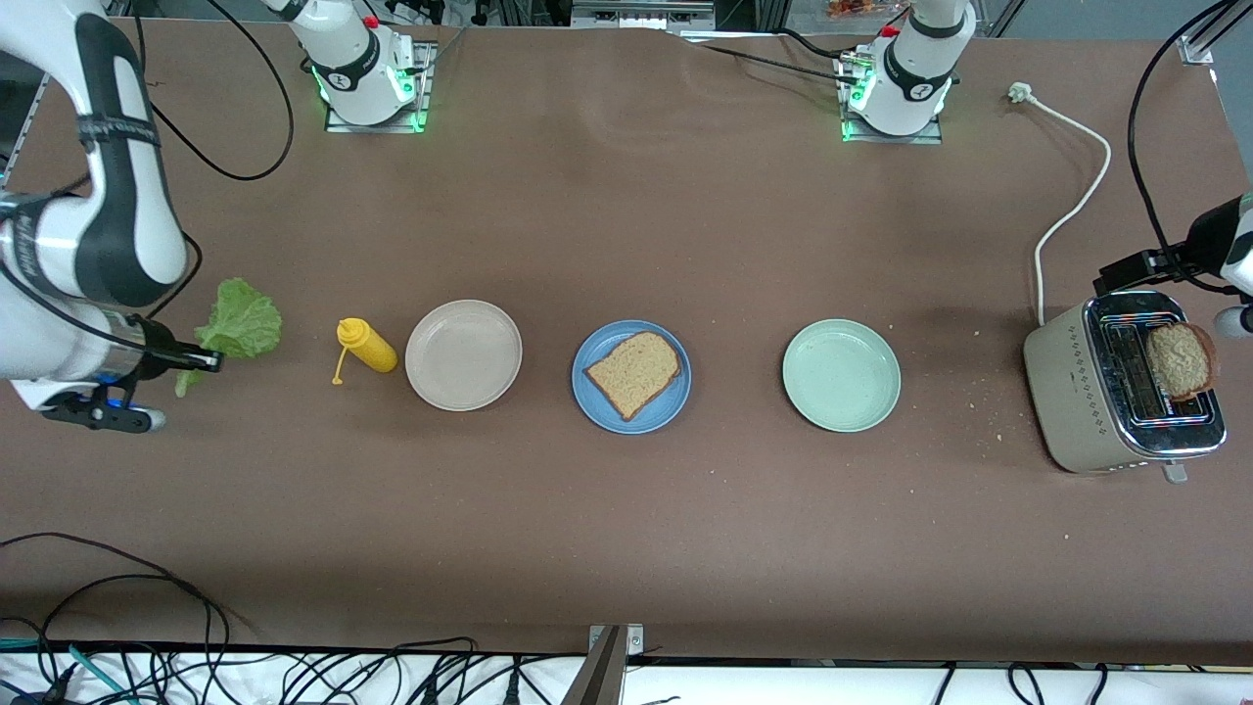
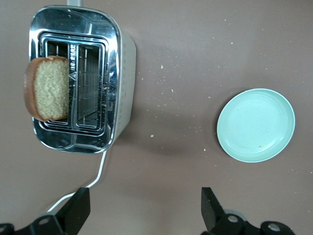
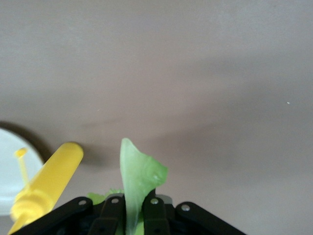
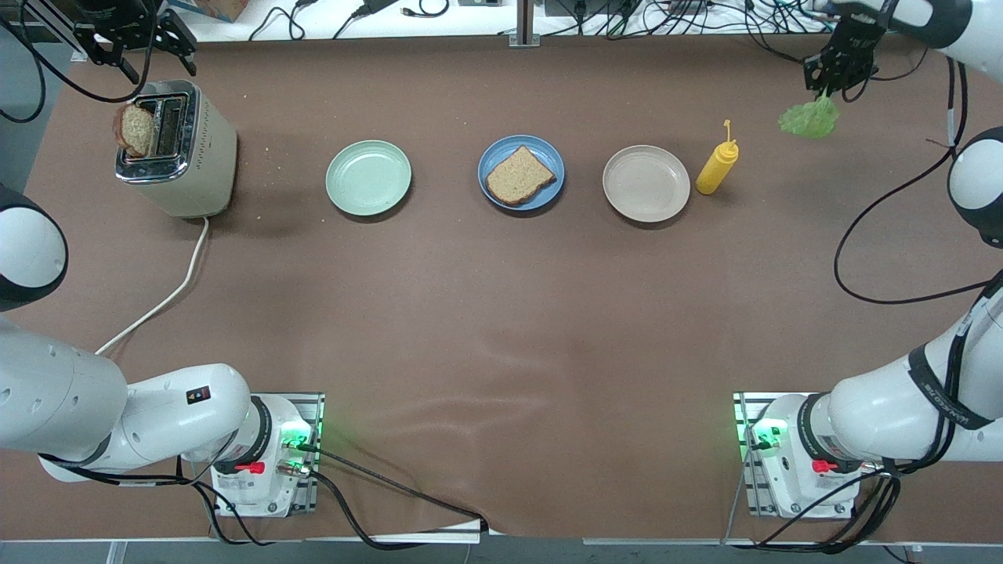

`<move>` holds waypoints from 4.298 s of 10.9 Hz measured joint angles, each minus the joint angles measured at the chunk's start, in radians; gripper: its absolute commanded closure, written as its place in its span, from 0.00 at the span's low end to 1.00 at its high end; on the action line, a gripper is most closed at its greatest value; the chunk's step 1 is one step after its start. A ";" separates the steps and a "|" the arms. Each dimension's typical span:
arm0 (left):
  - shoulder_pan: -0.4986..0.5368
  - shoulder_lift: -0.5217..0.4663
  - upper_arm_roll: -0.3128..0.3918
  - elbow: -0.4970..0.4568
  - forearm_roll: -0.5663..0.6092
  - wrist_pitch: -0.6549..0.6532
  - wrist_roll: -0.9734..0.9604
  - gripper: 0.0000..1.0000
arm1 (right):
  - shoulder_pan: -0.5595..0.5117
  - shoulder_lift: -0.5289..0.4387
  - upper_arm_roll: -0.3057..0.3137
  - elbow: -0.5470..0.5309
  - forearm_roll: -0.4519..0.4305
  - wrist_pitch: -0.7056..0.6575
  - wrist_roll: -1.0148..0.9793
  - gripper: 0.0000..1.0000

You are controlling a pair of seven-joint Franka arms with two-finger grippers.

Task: Make sandwich in blue plate with both arms
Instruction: 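Lift the lettuce and carry it toward the blue plate with the right gripper, then lay the lettuce on the bread and open the right gripper, then withdraw the right gripper from the plate toward the mustard bottle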

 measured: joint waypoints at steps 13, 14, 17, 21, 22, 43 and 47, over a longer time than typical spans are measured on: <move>0.270 0.094 -0.002 -0.004 0.073 0.198 0.341 0.00 | 0.157 0.027 0.380 0.093 0.069 -0.002 0.647 1.00; 0.269 0.094 -0.018 -0.004 0.073 0.191 0.341 0.00 | 0.215 0.062 0.381 0.090 0.068 0.071 0.723 1.00; 0.266 0.080 -0.094 -0.004 0.045 0.127 0.280 0.00 | 0.334 0.189 0.379 0.088 0.042 0.320 0.930 1.00; 0.265 0.049 -0.153 -0.026 0.042 0.090 0.207 0.00 | 0.406 0.324 0.375 0.088 -0.006 0.574 1.140 0.94; 0.265 0.043 -0.154 -0.040 0.042 0.090 0.206 0.00 | 0.422 0.359 0.374 0.088 -0.041 0.632 1.167 0.55; 0.268 0.026 -0.160 -0.071 0.040 0.091 0.205 0.00 | 0.377 0.093 0.281 0.131 -0.329 -0.043 0.529 0.00; 0.268 0.025 -0.160 -0.071 0.040 0.091 0.205 0.00 | 0.287 -0.007 0.272 0.129 -0.323 -0.309 0.170 0.00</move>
